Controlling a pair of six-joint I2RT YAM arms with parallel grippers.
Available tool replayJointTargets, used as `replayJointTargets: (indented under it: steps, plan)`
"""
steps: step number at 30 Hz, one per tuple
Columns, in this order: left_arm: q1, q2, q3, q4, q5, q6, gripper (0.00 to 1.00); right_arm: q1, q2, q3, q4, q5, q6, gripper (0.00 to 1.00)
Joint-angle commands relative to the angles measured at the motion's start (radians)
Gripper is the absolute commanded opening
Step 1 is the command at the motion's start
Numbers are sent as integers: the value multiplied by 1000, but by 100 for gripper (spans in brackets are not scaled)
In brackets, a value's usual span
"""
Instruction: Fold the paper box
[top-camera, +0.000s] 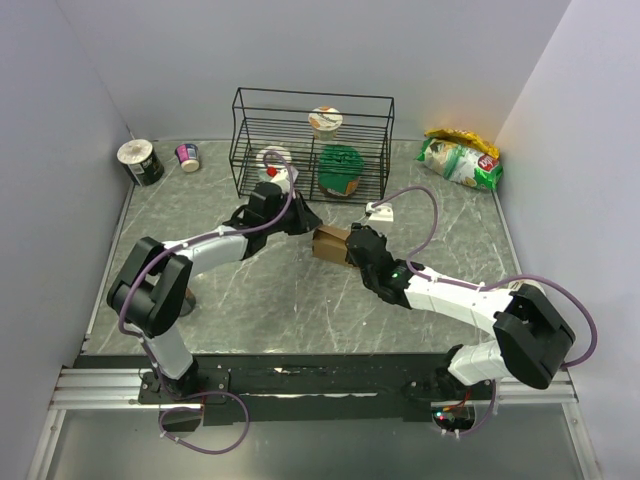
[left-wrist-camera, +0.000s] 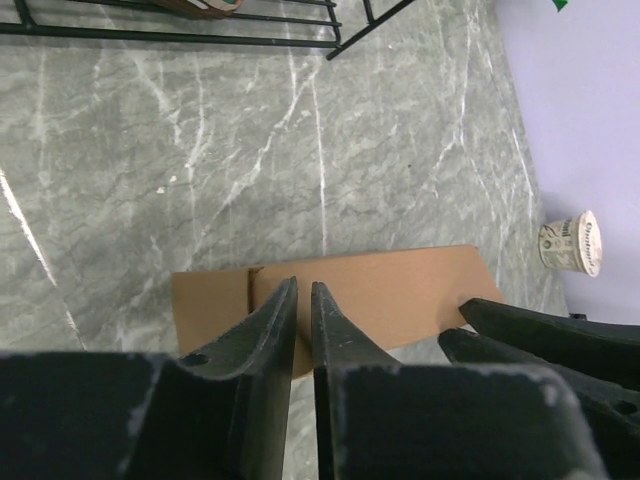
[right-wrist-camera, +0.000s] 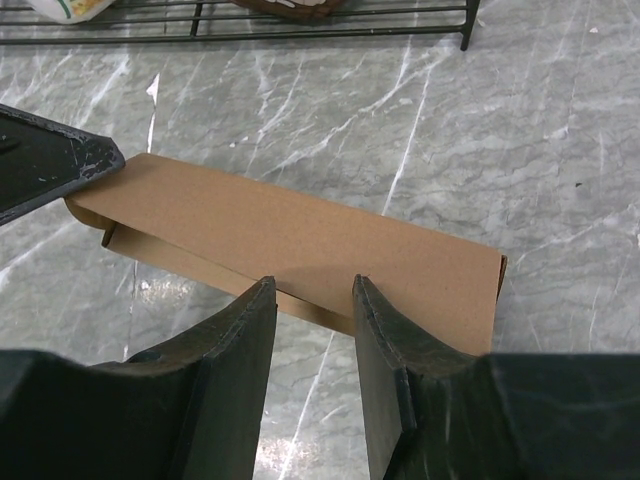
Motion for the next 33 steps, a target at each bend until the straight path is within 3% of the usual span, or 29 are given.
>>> replayJointTargets:
  steps: [1, 14, 18, 19, 21, 22, 28, 33]
  plan:
    - [-17, 10, -45, 0, -28, 43, 16, 6, 36, -36, -116, 23, 6, 43]
    - [-117, 15, -88, -123, -267, 164, 15, 7, 39, -33, -124, 24, 7, 43]
    - [-94, -45, -77, -118, -252, 130, 35, 7, 43, -34, -127, 24, 10, 43]
    - [-88, -58, -75, -112, -249, 119, 46, 6, 42, -36, -129, 24, 12, 43]
    - [-69, -97, -69, -100, -231, 93, 53, 7, 40, -36, -129, 24, 13, 43]
    - [-62, -106, -68, -95, -221, 83, 64, 6, 39, -37, -127, 26, 10, 43]
    - [-11, -143, -113, 29, -97, -9, 89, 7, 34, -34, -133, 21, 9, 43]
    - [1, -132, -178, 107, -13, -62, 88, 7, 28, -37, -133, 23, 7, 43]
